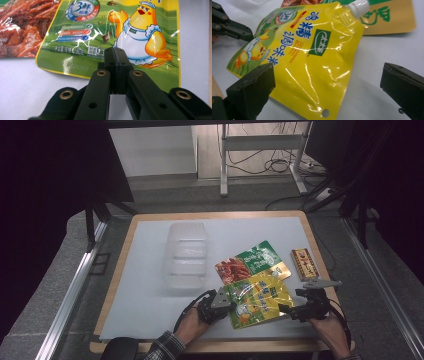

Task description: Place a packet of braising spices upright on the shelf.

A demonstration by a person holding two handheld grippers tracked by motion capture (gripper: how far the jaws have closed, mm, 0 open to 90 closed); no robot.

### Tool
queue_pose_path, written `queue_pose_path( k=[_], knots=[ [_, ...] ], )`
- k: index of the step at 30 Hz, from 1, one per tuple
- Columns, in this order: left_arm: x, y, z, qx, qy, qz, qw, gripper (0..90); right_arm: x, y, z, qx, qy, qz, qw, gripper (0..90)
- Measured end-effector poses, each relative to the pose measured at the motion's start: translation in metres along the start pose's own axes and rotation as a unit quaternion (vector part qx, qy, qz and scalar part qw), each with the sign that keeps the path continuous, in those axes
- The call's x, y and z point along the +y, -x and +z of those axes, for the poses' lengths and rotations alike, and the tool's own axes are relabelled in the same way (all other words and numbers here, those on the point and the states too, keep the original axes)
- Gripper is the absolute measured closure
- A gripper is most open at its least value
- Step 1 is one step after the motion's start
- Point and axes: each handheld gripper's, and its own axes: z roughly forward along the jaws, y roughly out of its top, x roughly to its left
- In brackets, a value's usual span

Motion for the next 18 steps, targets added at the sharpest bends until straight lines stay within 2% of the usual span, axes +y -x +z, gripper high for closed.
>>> queue_pose_path(
  k=[4,5,6,14,18],
  knots=[
    [-0.001,0.0,0.0,-0.003,0.004,-0.009,0.9999,90.0,0.0,0.0,0.004,0.024,-0.009,0.019,0.9995,1.1],
    [-0.001,0.0,0.0,-0.003,0.004,-0.009,0.9999,90.0,0.0,0.0,0.004,0.024,-0.009,0.019,0.9995,1.1],
    [-0.001,-0.001,0.0,-0.005,0.003,-0.011,0.9999,90.0,0.001,0.0,0.006,0.036,-0.013,0.025,0.999,1.7],
    [-0.002,-0.001,0.0,-0.004,0.001,-0.007,1.0,90.0,0.005,-0.002,0.015,0.061,-0.029,0.029,0.9973,1.9],
    [-0.002,-0.001,-0.001,-0.005,0.001,-0.006,1.0,90.0,0.008,-0.002,0.021,0.083,-0.038,0.039,0.9951,1.6]
  ],
)
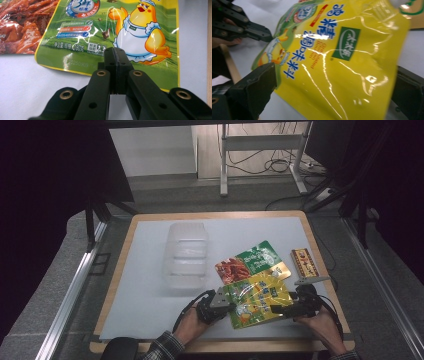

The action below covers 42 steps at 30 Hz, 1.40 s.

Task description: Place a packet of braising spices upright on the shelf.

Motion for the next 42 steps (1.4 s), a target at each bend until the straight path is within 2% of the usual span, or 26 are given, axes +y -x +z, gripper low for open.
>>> queue_pose_path(
  k=[6,11,15,18,19,21,23,24,26,27,29,32,37,42],
  knots=[
    [0.0,-0.001,0.0,-0.002,0.001,-0.001,1.0,90.0,0.004,0.002,0.007,0.014,-0.005,0.013,0.9998,3.5],
    [0.0,0.0,0.0,-0.002,0.001,-0.001,1.0,90.0,0.008,0.006,0.006,0.028,0.009,0.04,0.9988,12.5],
    [0.0,-0.001,0.0,-0.003,0.002,-0.002,1.0,90.0,0.009,0.006,0.004,0.021,0.013,0.041,0.9989,23.5],
    [0.0,-0.001,0.0,-0.004,0.002,-0.002,1.0,90.0,0.008,0.009,0.003,0.017,0.006,0.048,0.9987,36.0],
    [0.0,-0.002,0.0,-0.004,0.002,-0.002,1.0,90.0,0.008,0.009,0.003,0.022,0.005,0.05,0.9985,40.8],
    [0.0,-0.001,0.0,-0.003,0.002,-0.001,1.0,90.0,0.008,0.009,0.006,0.052,0.002,0.056,0.997,48.7],
    [0.0,-0.001,-0.001,-0.001,0.003,-0.001,1.0,90.0,0.01,0.003,0.006,0.03,0.001,0.035,0.9989,53.4],
    [-0.001,-0.001,-0.001,-0.001,0.004,0.0,1.0,90.0,0.012,0.0,0.004,0.022,0.009,0.025,0.9994,59.6],
    [-0.001,-0.001,-0.002,0.001,0.007,0.002,1.0,90.0,0.013,-0.001,-0.001,0.021,0.026,0.026,0.9991,66.9],
    [-0.001,0.001,-0.002,0.007,0.012,-0.004,0.9999,89.6,0.012,0.0,-0.002,0.024,0.033,0.029,0.9987,70.5],
    [-0.002,0.0,-0.004,0.017,0.013,-0.005,0.9998,83.8,0.012,0.0,-0.004,0.02,0.039,0.028,0.9986,77.7],
    [-0.001,0.0,-0.009,0.026,0.016,-0.005,0.9995,77.9,0.013,-0.004,-0.005,0.017,0.048,0.024,0.9984,83.9],
    [-0.001,0.002,-0.02,0.03,0.026,-0.011,0.9992,65.9,0.017,-0.01,-0.008,0.015,0.06,0.021,0.9979,87.5],
    [-0.006,0.005,-0.031,0.051,0.033,-0.002,0.9981,49.8,0.021,-0.012,-0.01,0.026,0.068,0.026,0.997,88.2]
  ],
)
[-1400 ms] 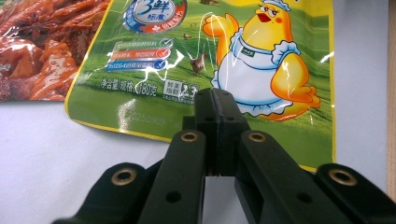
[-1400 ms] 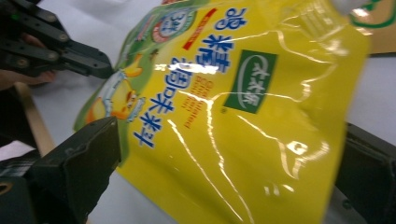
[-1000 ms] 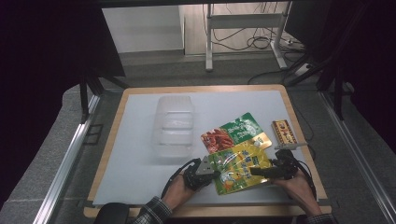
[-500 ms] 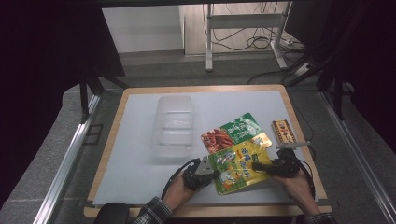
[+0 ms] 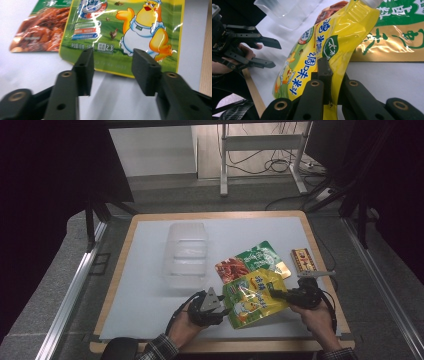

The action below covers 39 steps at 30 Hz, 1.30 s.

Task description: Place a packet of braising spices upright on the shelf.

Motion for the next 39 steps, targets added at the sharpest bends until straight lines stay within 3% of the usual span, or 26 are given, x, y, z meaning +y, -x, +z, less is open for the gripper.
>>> queue_pose_path(
  k=[4,9,14,19,29,35,39],
  knots=[
    [-0.002,-0.002,-0.007,0.003,0.01,-0.01,0.9999,37.4,0.003,-0.003,-0.002,0.007,0.004,0.002,1.0,88.3],
    [-0.005,-0.004,-0.013,0.0,0.02,-0.036,0.9991,26.1,0.008,-0.011,-0.005,0.018,0.019,-0.02,0.9995,88.2],
    [-0.01,-0.004,-0.02,0.017,0.017,-0.035,0.9991,16.1,0.013,-0.017,-0.006,0.022,0.021,-0.029,0.9991,88.3],
    [-0.017,-0.001,-0.024,0.035,0.017,-0.016,0.9991,15.9,0.016,-0.02,-0.008,0.049,0.033,-0.037,0.9976,88.2],
    [-0.019,0.001,-0.035,0.068,0.033,-0.017,0.997,10.9,0.03,-0.035,-0.007,0.044,0.02,-0.067,0.9966,88.6],
    [-0.021,-0.001,-0.043,0.05,0.073,-0.034,0.9955,8.3,0.044,-0.045,-0.011,0.053,0.024,-0.096,0.9937,88.7],
    [-0.022,-0.001,-0.044,0.044,0.074,-0.037,0.9956,7.9,0.055,-0.054,-0.016,0.047,0.023,-0.118,0.9917,88.8]
  ],
)
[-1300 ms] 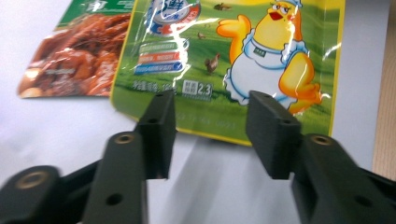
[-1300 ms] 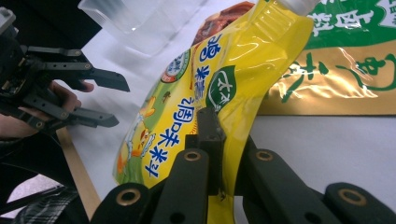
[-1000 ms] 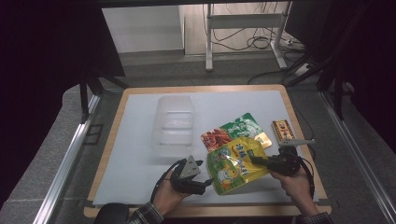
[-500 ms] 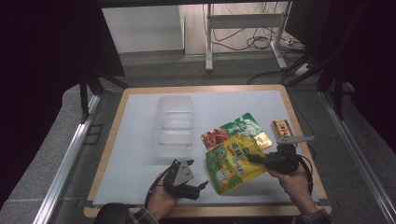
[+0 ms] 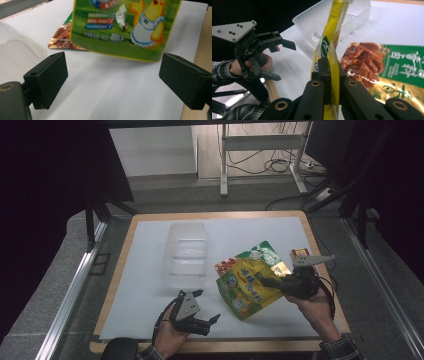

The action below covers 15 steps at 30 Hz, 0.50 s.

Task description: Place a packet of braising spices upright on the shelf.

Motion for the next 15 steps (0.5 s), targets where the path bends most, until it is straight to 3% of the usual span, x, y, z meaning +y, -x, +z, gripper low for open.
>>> queue_pose_path(
  k=[15],
  knots=[
    [-0.001,0.003,0.0,0.009,-0.015,0.021,0.9996,6.3,0.032,-0.003,-0.004,-0.031,-0.008,-0.043,0.9986,88.8]
  ],
)
